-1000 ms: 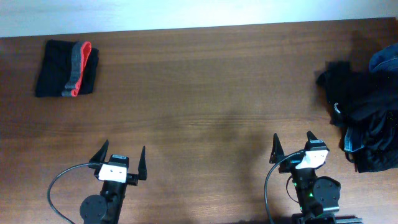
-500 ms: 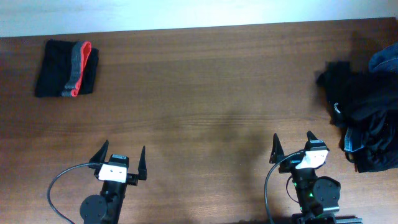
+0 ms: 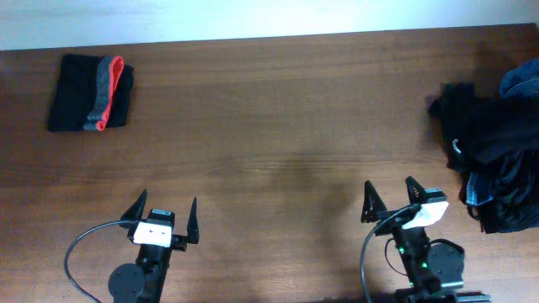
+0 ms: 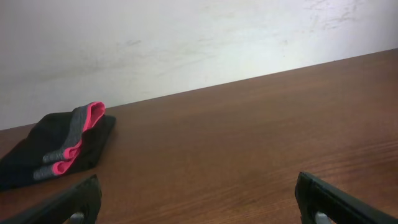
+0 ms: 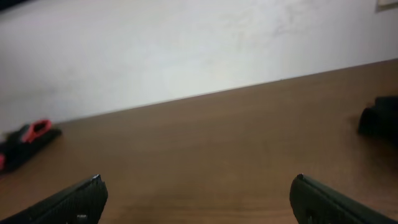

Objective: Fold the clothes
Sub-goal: 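Reach the right gripper into the black clothing pile at right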

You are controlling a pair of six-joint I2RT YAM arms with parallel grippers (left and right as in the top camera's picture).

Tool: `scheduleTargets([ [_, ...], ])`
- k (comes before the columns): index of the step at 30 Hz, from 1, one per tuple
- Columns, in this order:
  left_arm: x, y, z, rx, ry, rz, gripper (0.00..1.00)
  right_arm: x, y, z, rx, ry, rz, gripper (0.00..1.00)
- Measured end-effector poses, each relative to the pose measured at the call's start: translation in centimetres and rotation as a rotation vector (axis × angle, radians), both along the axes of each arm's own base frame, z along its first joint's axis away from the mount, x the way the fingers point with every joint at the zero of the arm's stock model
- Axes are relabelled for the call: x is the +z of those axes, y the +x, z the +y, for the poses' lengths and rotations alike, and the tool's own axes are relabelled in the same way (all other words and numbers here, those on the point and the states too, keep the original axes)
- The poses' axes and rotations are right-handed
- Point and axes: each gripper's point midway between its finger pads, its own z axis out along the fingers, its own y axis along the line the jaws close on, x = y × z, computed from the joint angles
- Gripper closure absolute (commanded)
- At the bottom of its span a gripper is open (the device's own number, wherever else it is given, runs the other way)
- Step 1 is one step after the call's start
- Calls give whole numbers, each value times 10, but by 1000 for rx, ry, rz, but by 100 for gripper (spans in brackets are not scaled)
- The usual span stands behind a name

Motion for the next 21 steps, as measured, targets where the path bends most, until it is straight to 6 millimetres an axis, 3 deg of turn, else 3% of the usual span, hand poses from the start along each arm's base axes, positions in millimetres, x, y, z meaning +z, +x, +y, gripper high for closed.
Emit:
scheduleTargets([
  [5, 0, 0, 0, 0, 0, 0, 1, 77, -10, -12, -68, 24, -51, 1],
  [11, 0, 0, 0, 0, 0, -2, 1, 150, 1, -29, -173, 11, 136, 1],
  [17, 1, 0, 0, 0, 0, -2, 1, 183, 34, -45, -260, -27, 395, 1],
  [21, 1, 0, 0, 0, 0, -3, 1, 185, 50, -79, -382, -27, 567, 2],
])
